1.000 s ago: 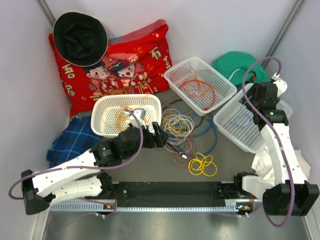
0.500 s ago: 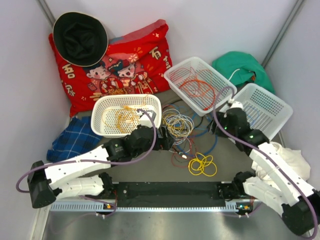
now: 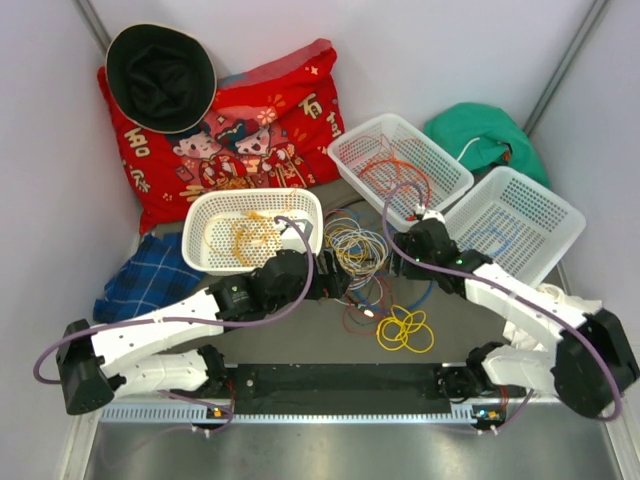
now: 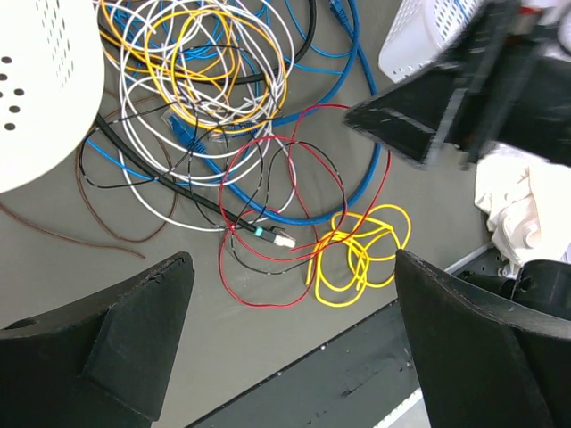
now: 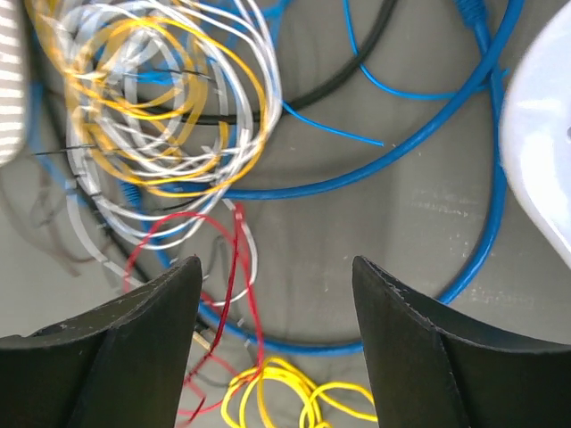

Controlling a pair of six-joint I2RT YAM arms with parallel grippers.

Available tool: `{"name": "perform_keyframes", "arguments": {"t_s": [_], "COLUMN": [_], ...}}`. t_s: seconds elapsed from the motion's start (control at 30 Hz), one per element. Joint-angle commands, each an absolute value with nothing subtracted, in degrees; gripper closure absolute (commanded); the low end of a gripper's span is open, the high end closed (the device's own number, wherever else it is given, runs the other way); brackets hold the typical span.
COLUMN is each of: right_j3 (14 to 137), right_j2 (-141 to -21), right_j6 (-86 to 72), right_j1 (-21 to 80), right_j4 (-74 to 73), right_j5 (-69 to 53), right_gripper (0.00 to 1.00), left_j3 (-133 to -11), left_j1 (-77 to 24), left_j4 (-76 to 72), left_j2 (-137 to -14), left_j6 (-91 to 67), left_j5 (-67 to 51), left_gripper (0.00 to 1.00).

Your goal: Untangle the cables

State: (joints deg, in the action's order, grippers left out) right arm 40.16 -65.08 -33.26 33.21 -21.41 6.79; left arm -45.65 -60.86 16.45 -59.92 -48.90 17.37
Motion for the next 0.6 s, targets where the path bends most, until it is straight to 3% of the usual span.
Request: {"name": "perform_keyframes", "arguments": {"t_s": [0.0, 0.57], "right_j3": [41.7, 52.9], "right_j2": [-71.3, -87.3], "right_j6": [-34.4, -23.5], "right_j1": [33.8, 41.7], "right_j4": [-15.2, -9.2], "right_j5": [9.1, 11.1], "right_gripper": [0.32, 0.32], "left_j3": [-47.1, -47.0], "left_j1": [-60.9, -60.9], "left_j4": [15.9, 18.3], "left_j2": [-59.9, -59.5], "left_j6": [-50.5, -52.3], "left_j5": [17.2, 18.5], "left_gripper": [0.02, 0.03]}}
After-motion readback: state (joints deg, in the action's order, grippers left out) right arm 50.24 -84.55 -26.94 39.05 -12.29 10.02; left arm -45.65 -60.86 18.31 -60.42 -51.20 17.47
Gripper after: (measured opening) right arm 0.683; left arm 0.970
